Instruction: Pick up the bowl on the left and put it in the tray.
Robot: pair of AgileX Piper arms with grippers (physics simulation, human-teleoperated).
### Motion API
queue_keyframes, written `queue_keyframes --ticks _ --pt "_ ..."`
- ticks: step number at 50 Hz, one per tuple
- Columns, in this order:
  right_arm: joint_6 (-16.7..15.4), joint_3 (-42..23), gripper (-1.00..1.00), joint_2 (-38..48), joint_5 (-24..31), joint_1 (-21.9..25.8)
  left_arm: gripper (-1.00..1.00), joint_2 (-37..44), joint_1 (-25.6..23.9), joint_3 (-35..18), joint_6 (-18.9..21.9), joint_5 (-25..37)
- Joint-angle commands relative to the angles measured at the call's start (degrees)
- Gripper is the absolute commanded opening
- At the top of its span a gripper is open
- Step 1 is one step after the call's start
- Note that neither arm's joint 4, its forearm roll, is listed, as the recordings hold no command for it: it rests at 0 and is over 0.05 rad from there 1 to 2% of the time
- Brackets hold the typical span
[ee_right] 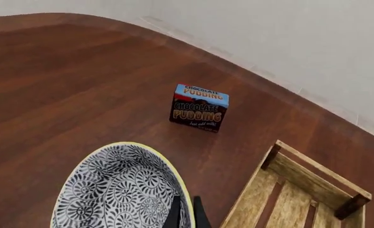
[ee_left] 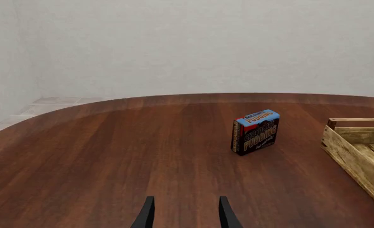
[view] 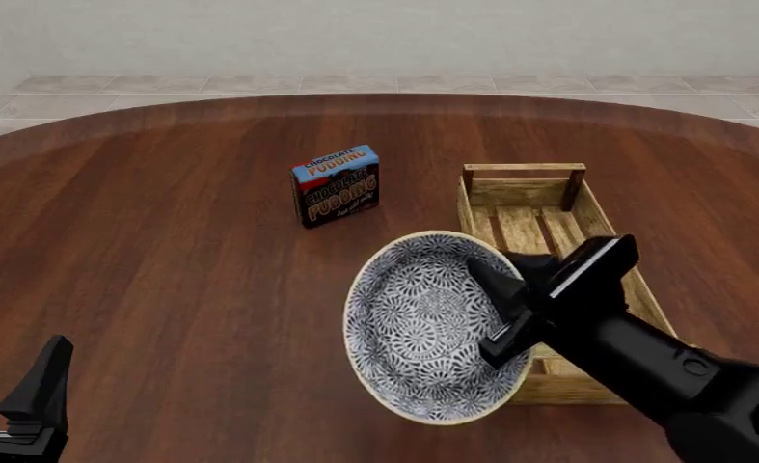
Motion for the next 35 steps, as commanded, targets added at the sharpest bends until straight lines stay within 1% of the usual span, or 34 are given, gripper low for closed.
queue_keyframes --ticks 1,13,25,35 --pt "-2.00 0.69 -1.00 -5.27 1.78 -0.31 1.00 0.00 0.00 0.00 0.00 0.00" --pt "-3.94 1.23 -1.00 -9.91 3.75 -0.74 1.00 -0.01 0.00 0.00 0.01 0.00" --pt "-6.62 1.84 -1.00 -16.95 7.31 -0.39 1.00 0.00 0.00 0.00 0.00 0.00" --pt "-7.33 1.96 -1.00 -19.92 8.86 -0.84 1.00 0.00 0.00 0.00 0.00 0.00"
